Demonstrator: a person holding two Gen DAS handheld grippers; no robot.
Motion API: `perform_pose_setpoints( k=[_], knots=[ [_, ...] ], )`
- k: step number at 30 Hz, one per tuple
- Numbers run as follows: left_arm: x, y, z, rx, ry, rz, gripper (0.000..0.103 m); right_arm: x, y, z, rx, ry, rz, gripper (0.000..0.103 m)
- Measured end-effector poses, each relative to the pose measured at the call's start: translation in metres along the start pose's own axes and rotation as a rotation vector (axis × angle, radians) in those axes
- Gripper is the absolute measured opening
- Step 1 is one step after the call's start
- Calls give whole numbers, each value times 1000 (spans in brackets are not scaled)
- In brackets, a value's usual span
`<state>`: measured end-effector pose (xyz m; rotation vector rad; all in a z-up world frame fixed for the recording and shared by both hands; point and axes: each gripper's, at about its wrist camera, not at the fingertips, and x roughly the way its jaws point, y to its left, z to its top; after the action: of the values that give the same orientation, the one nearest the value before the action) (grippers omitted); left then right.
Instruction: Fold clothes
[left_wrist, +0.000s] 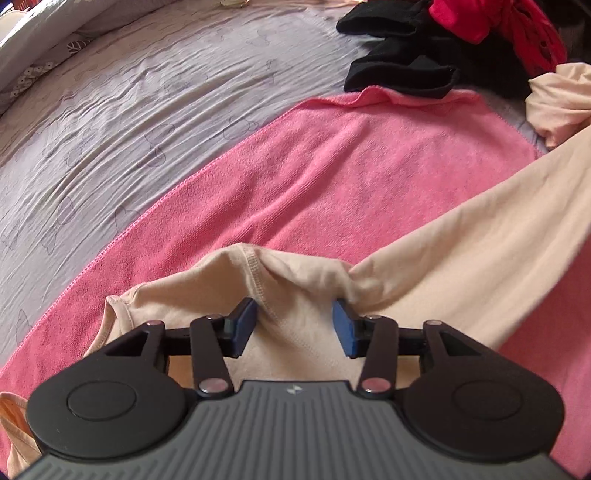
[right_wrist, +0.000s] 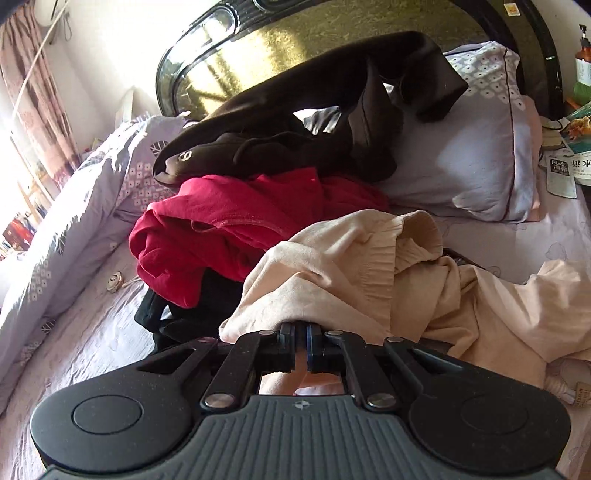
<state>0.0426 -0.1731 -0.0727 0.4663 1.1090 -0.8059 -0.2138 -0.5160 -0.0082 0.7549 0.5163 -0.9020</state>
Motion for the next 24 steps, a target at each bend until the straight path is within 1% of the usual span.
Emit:
perform_pose_setpoints(
  k=[2, 3, 6, 8, 11, 15, 17, 19, 22, 24],
  knots=[
    [2, 2, 0, -11, 4, 11, 57, -1, -4, 3, 43, 24, -2, 7],
    [3, 3, 0, -16, 6, 17, 57, -5, -2, 3, 48, 20, 9, 7],
    [6, 7, 1, -32, 12, 33, 57, -28, 17, 4, 20, -5, 104, 7],
    [8, 9, 1, -43, 16, 44, 57, -43, 32, 4, 17, 8, 186, 7],
    [7, 16, -1, -62, 19, 62, 55, -66, 59, 5, -9, 27, 338, 7],
    [-22, 50, -18, -117, 0, 96, 55, -79, 99, -4, -36, 95, 524, 7],
    [-43, 71, -32, -167, -17, 121, 55, -81, 132, -21, -74, 168, 646, 7],
    [-69, 96, -49, -234, -30, 156, 55, -84, 172, -51, -132, 261, 775, 7],
    [-106, 131, -87, -344, -35, 218, 55, -90, 248, -120, -212, 446, 970, 7],
    [-126, 149, -121, -421, -22, 259, 55, -96, 292, -168, -275, 543, 1062, 7]
  ],
)
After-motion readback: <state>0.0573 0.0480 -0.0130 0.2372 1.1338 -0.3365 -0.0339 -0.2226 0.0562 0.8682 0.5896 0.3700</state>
